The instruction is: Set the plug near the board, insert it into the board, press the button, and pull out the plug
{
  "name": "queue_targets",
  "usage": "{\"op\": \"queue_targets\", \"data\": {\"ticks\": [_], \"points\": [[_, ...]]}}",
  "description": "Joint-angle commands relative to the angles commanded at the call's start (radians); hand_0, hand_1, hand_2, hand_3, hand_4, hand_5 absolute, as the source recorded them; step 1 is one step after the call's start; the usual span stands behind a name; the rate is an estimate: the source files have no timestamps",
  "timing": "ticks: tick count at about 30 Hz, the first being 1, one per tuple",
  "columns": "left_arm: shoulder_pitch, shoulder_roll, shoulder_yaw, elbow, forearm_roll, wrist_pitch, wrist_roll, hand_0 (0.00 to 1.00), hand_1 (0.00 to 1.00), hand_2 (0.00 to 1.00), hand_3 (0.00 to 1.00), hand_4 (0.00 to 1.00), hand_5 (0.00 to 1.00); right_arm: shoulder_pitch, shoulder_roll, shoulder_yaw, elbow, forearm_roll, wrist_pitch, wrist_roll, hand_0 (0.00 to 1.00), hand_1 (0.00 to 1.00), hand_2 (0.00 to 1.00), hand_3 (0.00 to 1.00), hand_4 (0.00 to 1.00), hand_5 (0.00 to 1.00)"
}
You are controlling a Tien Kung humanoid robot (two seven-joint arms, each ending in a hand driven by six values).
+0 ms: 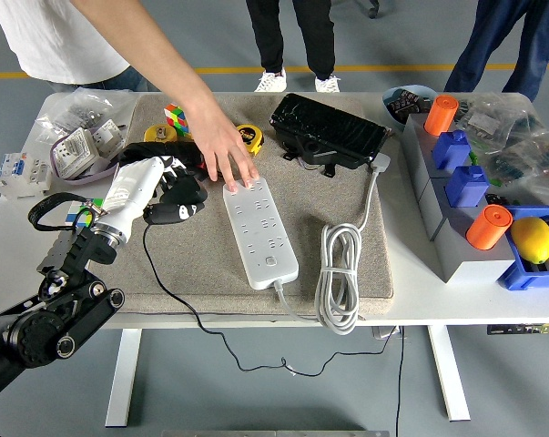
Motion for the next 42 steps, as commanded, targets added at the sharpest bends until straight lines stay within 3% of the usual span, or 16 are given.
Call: {"op": "queue_targets", "data": {"ticks": [9, 10, 15, 16, 21, 22, 27, 28, 33, 34, 35, 40, 41, 42], "points": [[0.013, 0.003, 0.019, 0.018, 0.000, -0.025, 0.009, 0.299, 0.471, 0.488, 0.547, 0.784, 0.099, -0.001, 0.001, 0.002, -0.001, 0.000, 0.000, 0.000, 0.613, 0.608, 0.565, 0.536, 0.667, 0.163], [0.014, 0.003, 0.018, 0.017, 0.005, -0.024, 0.008, 0.348, 0.497, 0.532, 0.563, 0.868, 0.156, -0.001, 0.001, 0.002, 0.000, 0.000, 0.000, 0.001, 0.613, 0.608, 0.564, 0.536, 0.668, 0.162], [0.015, 0.003, 0.018, 0.017, 0.010, -0.035, 0.019, 0.348, 0.497, 0.532, 0.563, 0.868, 0.156, -0.001, 0.000, 0.003, 0.000, 0.000, 0.001, 0.001, 0.613, 0.608, 0.564, 0.536, 0.668, 0.162], [0.015, 0.004, 0.018, 0.018, 0.008, -0.038, 0.021, 0.405, 0.564, 0.568, 0.575, 0.998, 0.266, -0.001, 0.000, 0.003, 0.000, 0.000, 0.000, 0.001, 0.614, 0.608, 0.564, 0.536, 0.667, 0.162], [0.021, 0.009, 0.012, 0.012, 0.011, -0.049, 0.029, 0.405, 0.564, 0.568, 0.575, 0.998, 0.266, -0.001, 0.001, 0.002, 0.000, 0.000, 0.001, 0.000, 0.614, 0.608, 0.564, 0.536, 0.667, 0.162], [0.022, 0.009, 0.010, 0.010, 0.011, -0.050, 0.032, 0.515, 0.660, 0.689, 0.714, 0.998, 0.385, -0.001, 0.001, 0.002, 0.000, 0.000, 0.001, 0.000, 0.615, 0.608, 0.565, 0.536, 0.668, 0.160], [0.030, 0.016, -0.004, -0.015, 0.003, -0.068, 0.043, 0.515, 0.660, 0.689, 0.714, 0.998, 0.385, -0.002, 0.000, 0.002, 0.000, -0.001, 0.001, 0.000, 0.615, 0.608, 0.565, 0.536, 0.668, 0.160], [0.033, 0.018, -0.010, -0.024, 0.010, -0.070, 0.044, 0.599, 0.733, 0.775, 0.781, 0.998, 0.574, -0.002, 0.000, 0.002, 0.000, -0.002, 0.002, 0.000, 0.615, 0.608, 0.565, 0.537, 0.668, 0.161], [0.048, 0.026, -0.036, -0.064, 0.006, -0.074, 0.044, 0.599, 0.733, 0.775, 0.781, 0.998, 0.574, -0.002, 0.001, 0.004, -0.002, -0.002, 0.002, 0.000, 0.615, 0.608, 0.565, 0.537, 0.668, 0.161], [0.053, 0.027, -0.043, -0.074, 0.001, -0.074, 0.043, 0.696, 0.777, 0.811, 0.811, 0.998, 0.628, -0.002, 0.001, 0.003, -0.003, -0.001, 0.002, 0.000, 0.614, 0.608, 0.564, 0.537, 0.668, 0.160], [0.056, 0.028, -0.049, -0.082, -0.003, -0.072, 0.040, 0.696, 0.777, 0.811, 0.811, 0.998, 0.628, -0.002, 0.001, 0.003, -0.004, 0.000, 0.002, 0.000, 0.614, 0.608, 0.564, 0.537, 0.668, 0.160], [0.087, 0.029, -0.108, -0.126, -0.139, -0.046, -0.085, 0.696, 0.777, 0.811, 0.811, 0.998, 0.628, -0.001, 0.003, -0.005, -0.016, 0.010, 0.002, -0.001, 0.614, 0.608, 0.564, 0.537, 0.668, 0.160], [0.094, 0.027, -0.121, -0.133, -0.185, -0.046, -0.120, 0.660, 0.728, 0.743, 0.753, 0.998, 0.484, 0.000, 0.003, -0.008, -0.018, 0.012, 0.002, -0.002, 0.615, 0.609, 0.566, 0.537, 0.671, 0.162], [0.100, 0.025, -0.130, -0.137, -0.229, -0.042, -0.151, 0.660, 0.728, 0.743, 0.753, 0.998, 0.484, 0.001, 0.003, -0.010, -0.020, 0.014, 0.002, -0.003, 0.615, 0.609, 0.566, 0.537, 0.671, 0.162]]}}
